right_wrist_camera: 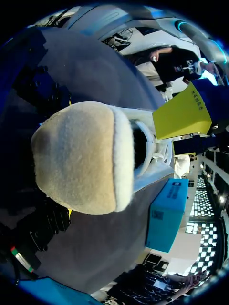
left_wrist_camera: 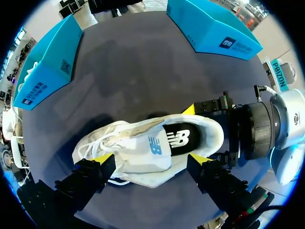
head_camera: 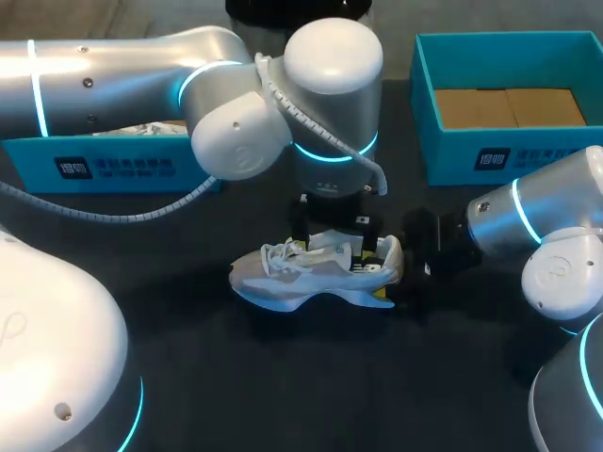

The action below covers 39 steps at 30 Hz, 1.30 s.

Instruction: Take the shoe out of the shoebox, open the shoe tongue, remove and reinsert the insole, then place the shoe into the shoebox

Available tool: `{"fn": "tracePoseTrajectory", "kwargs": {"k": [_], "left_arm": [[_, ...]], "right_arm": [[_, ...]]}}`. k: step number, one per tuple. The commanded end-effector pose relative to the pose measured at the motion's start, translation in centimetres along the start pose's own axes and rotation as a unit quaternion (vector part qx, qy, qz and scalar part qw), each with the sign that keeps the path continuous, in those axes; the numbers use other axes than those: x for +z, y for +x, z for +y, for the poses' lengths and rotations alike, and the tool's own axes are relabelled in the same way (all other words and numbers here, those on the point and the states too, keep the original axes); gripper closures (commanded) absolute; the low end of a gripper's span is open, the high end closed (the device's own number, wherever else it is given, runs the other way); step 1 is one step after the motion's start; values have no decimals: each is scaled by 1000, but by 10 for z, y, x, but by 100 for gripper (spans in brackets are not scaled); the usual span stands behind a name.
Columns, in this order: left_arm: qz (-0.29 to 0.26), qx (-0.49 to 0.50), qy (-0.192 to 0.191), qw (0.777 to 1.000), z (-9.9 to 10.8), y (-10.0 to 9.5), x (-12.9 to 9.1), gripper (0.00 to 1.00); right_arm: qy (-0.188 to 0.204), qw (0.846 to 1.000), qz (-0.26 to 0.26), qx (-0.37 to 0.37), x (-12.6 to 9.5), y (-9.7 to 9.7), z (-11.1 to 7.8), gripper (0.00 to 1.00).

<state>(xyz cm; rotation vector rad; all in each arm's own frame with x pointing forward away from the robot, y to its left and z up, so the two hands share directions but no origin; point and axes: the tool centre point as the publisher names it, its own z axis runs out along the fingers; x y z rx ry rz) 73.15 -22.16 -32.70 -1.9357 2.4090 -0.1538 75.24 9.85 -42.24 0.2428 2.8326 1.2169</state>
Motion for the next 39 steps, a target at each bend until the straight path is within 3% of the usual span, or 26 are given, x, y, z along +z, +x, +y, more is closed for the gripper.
{"fn": "tracePoseTrajectory", "kwargs": {"k": [1, 17, 39], "left_arm": [[-16, -9, -8, 1000, -3, 3, 5, 0], [-70, -51, -28, 996, -9, -2, 22, 0], [-111, -64, -58, 990, -3, -3, 46, 0]], "right_arm": [[4, 1000, 0, 1, 4, -2, 0, 100], [4, 1000, 0, 1, 4, -2, 0, 100], [4, 1000, 0, 1, 4, -2, 0, 100]]}}
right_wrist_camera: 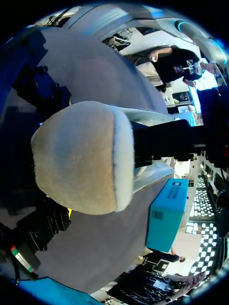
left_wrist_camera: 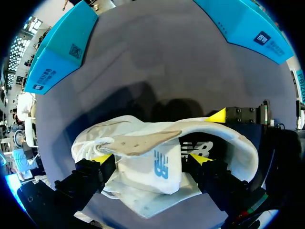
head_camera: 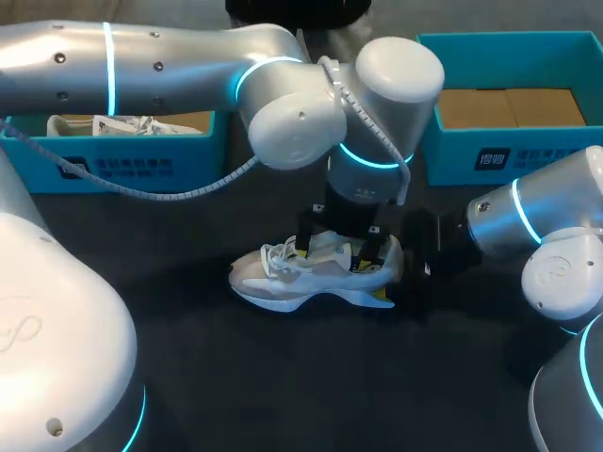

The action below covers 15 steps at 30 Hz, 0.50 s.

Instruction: Take the shoe out of the shoebox, open the shoe tongue, remove and reinsert the insole, then place the shoe into the shoebox

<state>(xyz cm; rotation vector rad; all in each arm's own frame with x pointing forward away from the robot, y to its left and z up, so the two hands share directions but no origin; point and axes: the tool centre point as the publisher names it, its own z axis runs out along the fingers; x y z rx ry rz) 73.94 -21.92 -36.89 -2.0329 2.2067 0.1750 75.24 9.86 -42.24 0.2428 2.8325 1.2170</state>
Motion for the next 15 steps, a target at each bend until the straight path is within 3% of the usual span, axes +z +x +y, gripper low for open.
{"fn": "tracePoseTrajectory", "kwargs": {"k": [1, 15], "left_arm": [[-6, -4, -4, 1000, 0, 0, 4, 0], [-35, -31, -2, 999, -1, -29, 4, 0]], "right_arm": [[4, 1000, 0, 1, 4, -2, 0, 100], [4, 1000, 0, 1, 4, -2, 0, 100]]}}
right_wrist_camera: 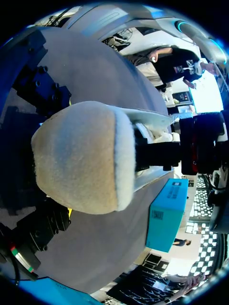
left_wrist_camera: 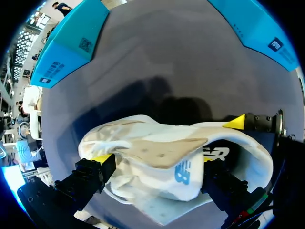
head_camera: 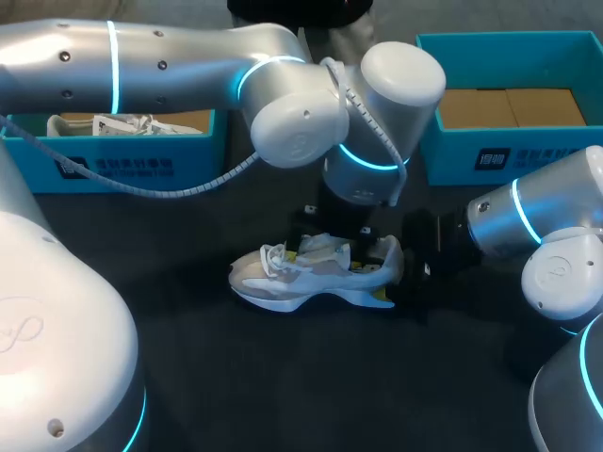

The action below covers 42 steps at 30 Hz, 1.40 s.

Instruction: Take the shoe out of the shoebox, open the shoe tongue, remove and reinsert the insole, then place the shoe into the shoebox

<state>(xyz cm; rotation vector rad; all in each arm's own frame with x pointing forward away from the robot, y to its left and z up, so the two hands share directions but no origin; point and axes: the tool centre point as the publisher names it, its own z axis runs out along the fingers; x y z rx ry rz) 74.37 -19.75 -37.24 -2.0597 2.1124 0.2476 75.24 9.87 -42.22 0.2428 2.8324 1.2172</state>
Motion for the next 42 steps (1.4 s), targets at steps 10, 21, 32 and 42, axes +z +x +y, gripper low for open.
{"fn": "tracePoseTrajectory", "kwargs": {"k": [10, 21, 32, 42], "left_arm": [[9, -33, 13, 999, -1, -30, -14, 0], [38, -46, 27, 998, -2, -41, -30, 0], [69, -36, 30, 997, 2, -41, -41, 1], [86, -26, 29, 996, 2, -41, -44, 92]], "right_arm": [[4, 1000, 0, 1, 4, -2, 0, 100], [4, 1000, 0, 1, 4, -2, 0, 100], [4, 1000, 0, 1, 4, -2, 0, 100], [4, 1000, 0, 1, 4, -2, 0, 100]]}}
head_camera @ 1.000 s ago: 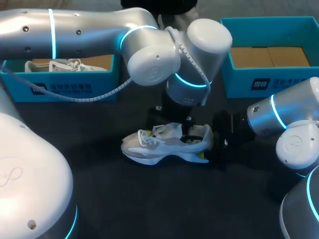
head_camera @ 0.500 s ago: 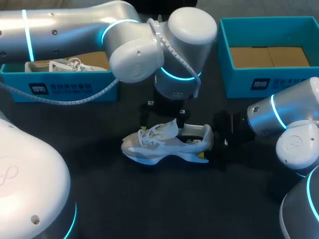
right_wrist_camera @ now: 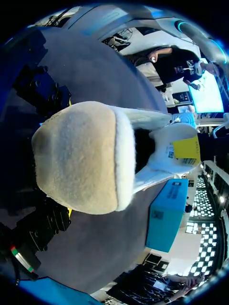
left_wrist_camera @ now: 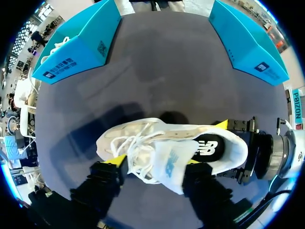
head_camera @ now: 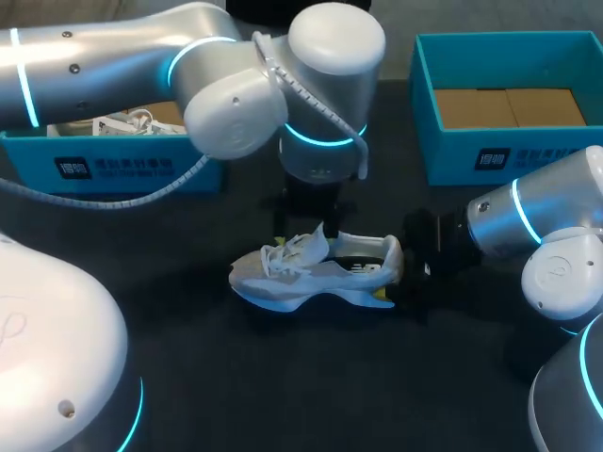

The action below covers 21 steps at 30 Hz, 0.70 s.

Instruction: Take the shoe out of the shoebox, open the shoe tongue, remove and reinsert the insole, then place the shoe into the shoebox

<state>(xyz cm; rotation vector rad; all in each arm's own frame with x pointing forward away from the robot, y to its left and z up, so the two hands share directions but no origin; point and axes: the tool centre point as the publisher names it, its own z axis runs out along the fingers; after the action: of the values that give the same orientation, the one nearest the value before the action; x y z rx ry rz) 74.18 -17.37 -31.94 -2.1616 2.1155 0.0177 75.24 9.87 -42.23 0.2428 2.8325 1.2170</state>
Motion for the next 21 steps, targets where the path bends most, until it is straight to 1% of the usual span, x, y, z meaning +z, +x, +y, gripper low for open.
{"fn": "tracePoseTrajectory", "kwargs": {"k": [1, 7, 9, 16, 21], "left_arm": [[11, 1, -3, 1000, 0, -5, 1, 100], [30, 4, -10, 1000, -1, -9, 0, 100], [45, 8, -11, 999, -1, -13, -3, 100], [56, -6, -1, 998, -2, -33, -8, 100], [53, -16, -1, 998, -2, -46, -4, 100]], "right_arm": [[4, 1000, 0, 1, 4, -2, 0, 100], [4, 1000, 0, 1, 4, -2, 0, 100], [4, 1000, 0, 1, 4, -2, 0, 100], [4, 1000, 0, 1, 4, -2, 0, 100], [4, 1000, 0, 1, 4, -2, 0, 100]]}}
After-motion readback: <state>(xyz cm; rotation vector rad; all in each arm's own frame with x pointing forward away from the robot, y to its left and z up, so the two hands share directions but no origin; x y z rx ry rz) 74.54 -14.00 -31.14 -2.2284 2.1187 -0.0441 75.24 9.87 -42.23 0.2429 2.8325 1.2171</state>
